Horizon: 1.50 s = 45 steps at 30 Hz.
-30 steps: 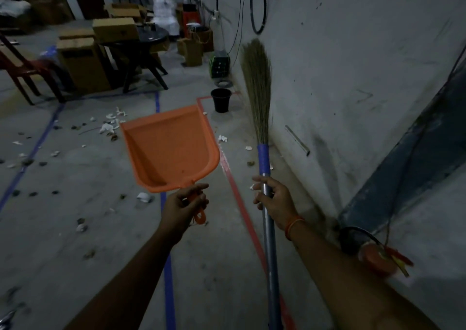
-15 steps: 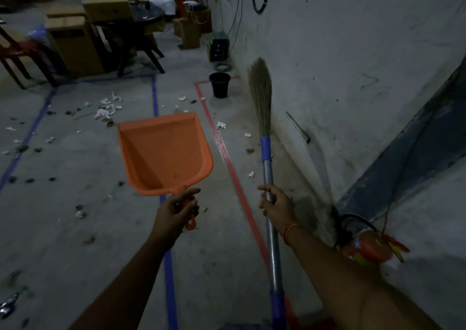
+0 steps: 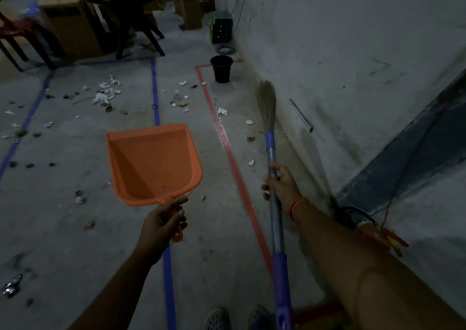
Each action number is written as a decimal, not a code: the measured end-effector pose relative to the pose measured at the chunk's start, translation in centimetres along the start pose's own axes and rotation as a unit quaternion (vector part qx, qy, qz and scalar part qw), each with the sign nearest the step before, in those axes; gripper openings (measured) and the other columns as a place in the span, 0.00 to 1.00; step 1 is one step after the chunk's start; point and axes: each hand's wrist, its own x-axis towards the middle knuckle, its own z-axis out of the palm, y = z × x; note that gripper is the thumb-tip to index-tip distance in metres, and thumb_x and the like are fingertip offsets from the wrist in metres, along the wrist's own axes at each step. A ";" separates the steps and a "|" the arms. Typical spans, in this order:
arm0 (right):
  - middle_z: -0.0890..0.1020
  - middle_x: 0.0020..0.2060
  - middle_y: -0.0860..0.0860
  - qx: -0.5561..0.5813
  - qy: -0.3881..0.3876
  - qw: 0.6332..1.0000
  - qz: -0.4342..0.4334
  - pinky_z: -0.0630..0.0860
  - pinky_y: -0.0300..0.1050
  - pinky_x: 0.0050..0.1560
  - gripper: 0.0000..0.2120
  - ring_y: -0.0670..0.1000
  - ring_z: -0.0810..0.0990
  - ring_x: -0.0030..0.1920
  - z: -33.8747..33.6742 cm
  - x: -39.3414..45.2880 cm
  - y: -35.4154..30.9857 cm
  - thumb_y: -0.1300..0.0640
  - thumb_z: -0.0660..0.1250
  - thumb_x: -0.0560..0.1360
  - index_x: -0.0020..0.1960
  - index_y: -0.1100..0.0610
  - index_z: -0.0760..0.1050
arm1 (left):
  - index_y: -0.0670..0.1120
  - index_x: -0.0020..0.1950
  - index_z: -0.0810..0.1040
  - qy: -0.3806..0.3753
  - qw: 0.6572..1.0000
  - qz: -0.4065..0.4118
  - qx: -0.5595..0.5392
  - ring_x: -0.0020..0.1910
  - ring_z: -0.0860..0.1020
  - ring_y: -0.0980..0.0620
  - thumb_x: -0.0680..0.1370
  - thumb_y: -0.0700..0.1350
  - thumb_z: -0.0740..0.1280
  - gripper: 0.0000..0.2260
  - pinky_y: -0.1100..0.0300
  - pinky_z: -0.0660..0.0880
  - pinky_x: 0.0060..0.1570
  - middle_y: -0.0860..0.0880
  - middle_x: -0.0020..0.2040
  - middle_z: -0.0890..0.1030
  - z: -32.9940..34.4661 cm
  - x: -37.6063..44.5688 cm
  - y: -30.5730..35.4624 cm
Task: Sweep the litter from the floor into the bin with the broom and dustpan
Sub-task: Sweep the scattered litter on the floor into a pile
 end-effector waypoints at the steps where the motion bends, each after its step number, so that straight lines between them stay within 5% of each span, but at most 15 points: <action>1: 0.78 0.48 0.55 -0.007 -0.010 1.000 0.004 0.79 0.48 0.37 0.20 0.56 0.80 0.41 -0.3 -0.1 0.7 0.69 0.66 0.75 0.55 0.44 0.76 | 0.47 0.64 0.82 0.002 1.000 -0.002 0.000 0.45 0.82 0.48 0.81 0.35 0.66 0.14 0.49 0.82 0.51 0.45 0.49 0.81 0.1 -0.1 -0.2; 9: 0.77 0.38 0.57 -0.037 -0.018 0.997 0.064 0.77 0.48 0.34 0.22 0.55 0.75 0.33 -1.8 -1.1 6.7 0.74 0.63 0.73 0.52 0.48 0.77 | 0.47 0.63 0.82 0.014 1.000 -0.006 0.016 0.41 0.82 0.49 0.80 0.35 0.66 0.14 0.59 0.81 0.43 0.49 0.43 0.83 1.6 -0.7 -1.0; 19: 0.78 0.39 0.58 -0.039 0.014 0.995 0.095 0.77 0.48 0.34 0.18 0.54 0.76 0.31 -5.4 1.0 9.3 0.71 0.62 0.75 0.51 0.48 0.78 | 0.48 0.64 0.82 0.010 0.999 -0.023 0.036 0.42 0.82 0.48 0.81 0.36 0.66 0.14 0.52 0.82 0.48 0.46 0.43 0.82 4.9 -1.8 -2.1; 24: 0.78 0.41 0.58 -0.067 0.006 0.991 0.114 0.78 0.48 0.33 0.14 0.54 0.76 0.30 -8.3 0.9 10.6 0.70 0.62 0.76 0.52 0.52 0.77 | 0.47 0.64 0.81 0.016 0.999 -0.027 0.039 0.42 0.82 0.49 0.81 0.36 0.66 0.14 0.57 0.82 0.45 0.51 0.42 0.83 6.5 -2.3 -2.2; 33: 0.78 0.33 0.54 -0.074 0.015 0.995 0.069 0.79 0.49 0.35 0.11 0.53 0.77 0.30 -10.4 -2.5 12.9 0.68 0.64 0.77 0.50 0.53 0.78 | 0.48 0.63 0.81 0.031 0.998 -0.030 0.041 0.40 0.81 0.49 0.81 0.35 0.65 0.14 0.62 0.80 0.41 0.49 0.41 0.81 9.3 -2.7 -1.8; 41: 0.78 0.33 0.54 -0.028 -0.013 0.998 0.049 0.78 0.49 0.34 0.16 0.53 0.77 0.31 -13.0 -4.2 11.6 0.70 0.63 0.75 0.53 0.51 0.77 | 0.46 0.64 0.81 0.023 0.999 -0.018 0.029 0.42 0.81 0.49 0.81 0.36 0.66 0.14 0.57 0.82 0.47 0.49 0.43 0.82 11.3 -2.4 -2.0; 45: 0.79 0.43 0.55 0.010 -0.016 0.997 0.074 0.78 0.49 0.37 0.20 0.54 0.77 0.34 -14.0 -5.5 11.8 0.71 0.63 0.74 0.55 0.49 0.77 | 0.48 0.64 0.81 0.023 0.999 -0.015 0.038 0.44 0.82 0.49 0.81 0.38 0.66 0.14 0.52 0.82 0.50 0.48 0.45 0.83 11.8 -1.9 -2.2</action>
